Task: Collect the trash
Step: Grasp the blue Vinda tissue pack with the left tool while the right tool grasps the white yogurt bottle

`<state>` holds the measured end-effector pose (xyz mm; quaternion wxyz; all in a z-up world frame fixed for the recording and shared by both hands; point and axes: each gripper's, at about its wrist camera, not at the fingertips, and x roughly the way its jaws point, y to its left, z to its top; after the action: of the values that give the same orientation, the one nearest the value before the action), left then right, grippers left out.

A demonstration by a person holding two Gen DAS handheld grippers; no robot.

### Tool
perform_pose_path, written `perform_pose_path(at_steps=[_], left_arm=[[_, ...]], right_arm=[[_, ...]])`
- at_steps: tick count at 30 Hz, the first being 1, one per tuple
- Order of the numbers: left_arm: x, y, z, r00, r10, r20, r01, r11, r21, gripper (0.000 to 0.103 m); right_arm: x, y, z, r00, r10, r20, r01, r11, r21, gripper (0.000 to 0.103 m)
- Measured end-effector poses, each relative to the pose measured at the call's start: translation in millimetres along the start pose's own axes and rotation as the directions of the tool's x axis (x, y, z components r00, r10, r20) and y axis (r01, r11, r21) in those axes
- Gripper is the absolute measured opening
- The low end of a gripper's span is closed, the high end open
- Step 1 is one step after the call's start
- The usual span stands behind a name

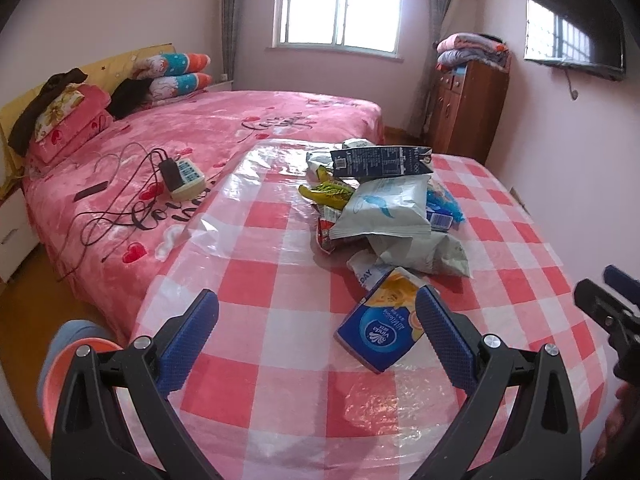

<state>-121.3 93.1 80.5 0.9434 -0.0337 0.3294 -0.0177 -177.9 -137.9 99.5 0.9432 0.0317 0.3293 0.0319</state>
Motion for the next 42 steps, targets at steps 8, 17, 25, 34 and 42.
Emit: perform_pose_path(at_steps=[8, 17, 25, 34, 42], left_arm=[[14.5, 12.9, -0.7, 0.996, -0.069, -0.05, 0.066, 0.996, -0.065, 0.099], [31.0, 17.7, 4.0, 0.957, -0.267, -0.115, 0.258, 0.962, -0.088, 0.099], [41.3, -15.3, -13.0, 0.927, -0.341, -0.156, 0.36, 0.925, 0.117, 0.099], [66.4, -30.4, -15.6, 0.927, -0.328, -0.181, 0.36, 0.915, 0.181, 0.098], [78.6, -23.7, -12.8, 0.917, -0.355, -0.18, 0.374, 0.924, 0.084, 0.068]], right_arm=[[27.1, -14.5, 0.7, 0.987, 0.151, -0.059, -0.148, 0.987, 0.055, 0.099], [60.8, -21.0, 0.7, 0.944, 0.301, -0.134, -0.287, 0.951, 0.114, 0.097], [90.9, -27.3, 12.8, 0.9, 0.4, -0.171, -0.368, 0.91, 0.191, 0.081], [136.3, -25.5, 32.9, 0.867, 0.449, -0.217, -0.403, 0.887, 0.225, 0.081], [152.4, -12.0, 27.4, 0.81, 0.523, -0.264, -0.463, 0.848, 0.259, 0.081]])
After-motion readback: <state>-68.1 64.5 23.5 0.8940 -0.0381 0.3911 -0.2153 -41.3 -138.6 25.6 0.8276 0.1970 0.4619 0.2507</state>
